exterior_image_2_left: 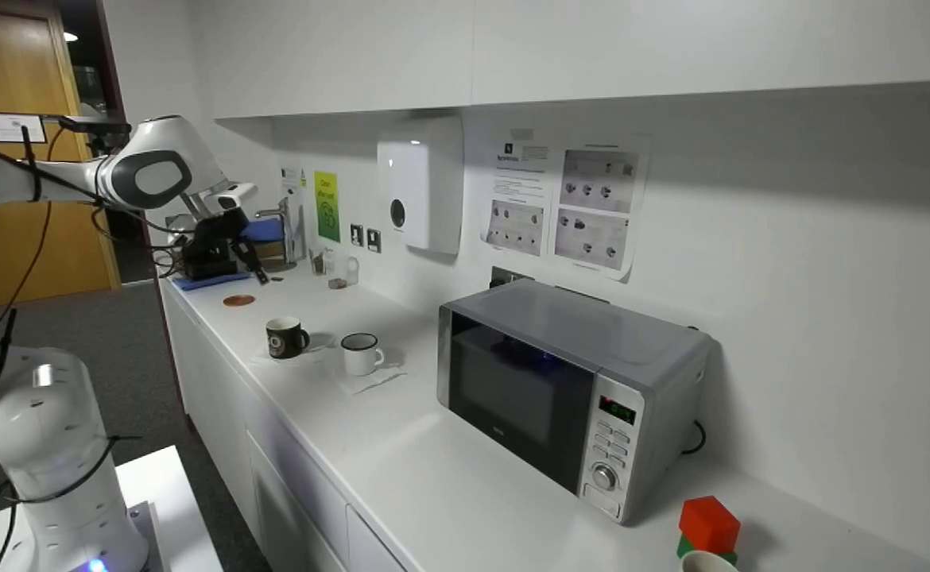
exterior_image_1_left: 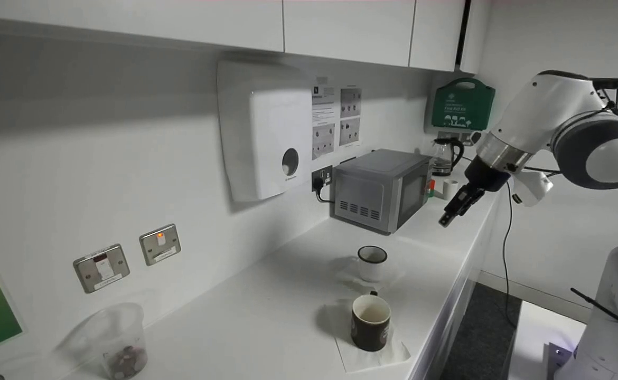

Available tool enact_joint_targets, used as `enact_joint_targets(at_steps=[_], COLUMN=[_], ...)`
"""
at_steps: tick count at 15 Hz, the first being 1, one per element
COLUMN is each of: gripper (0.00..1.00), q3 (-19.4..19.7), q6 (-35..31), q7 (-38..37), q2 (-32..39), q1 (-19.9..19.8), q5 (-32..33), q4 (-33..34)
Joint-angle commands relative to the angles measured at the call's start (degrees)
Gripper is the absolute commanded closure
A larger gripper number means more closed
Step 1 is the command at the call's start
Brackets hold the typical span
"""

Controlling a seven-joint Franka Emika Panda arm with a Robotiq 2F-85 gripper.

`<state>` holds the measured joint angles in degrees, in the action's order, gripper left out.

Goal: Take the two cups off the paper towels, the stack the paper towels on the counter

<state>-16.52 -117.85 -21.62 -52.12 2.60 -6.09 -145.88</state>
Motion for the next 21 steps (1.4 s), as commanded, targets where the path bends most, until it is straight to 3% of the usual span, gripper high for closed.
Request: enact_joint_targets(at_steps=[1, 3, 4, 10, 15, 21], gripper=[0.0, 0.0, 0.0, 0.0, 0.0, 0.0], q3=[-5.03, -7.68, -5.6, -5.64, -4.11, -5.04], q6=[-1.96, -2.15, -0.86, -0.91, -6.25, -13.83], q7=[-1.35, -2.26, -1.46, -1.75, -2.73, -0.42], q2=[6.97, 10.64, 5.83, 6.8, 8.09, 17.69], q1=[1.51, 1.64, 2.38, 2.47, 2.57, 5.61], q5=[0.3, 0.91, 1.02, 1.21, -1.8, -2.62], q4=[4.93, 7.34, 3.79, 4.12, 3.53, 5.82])
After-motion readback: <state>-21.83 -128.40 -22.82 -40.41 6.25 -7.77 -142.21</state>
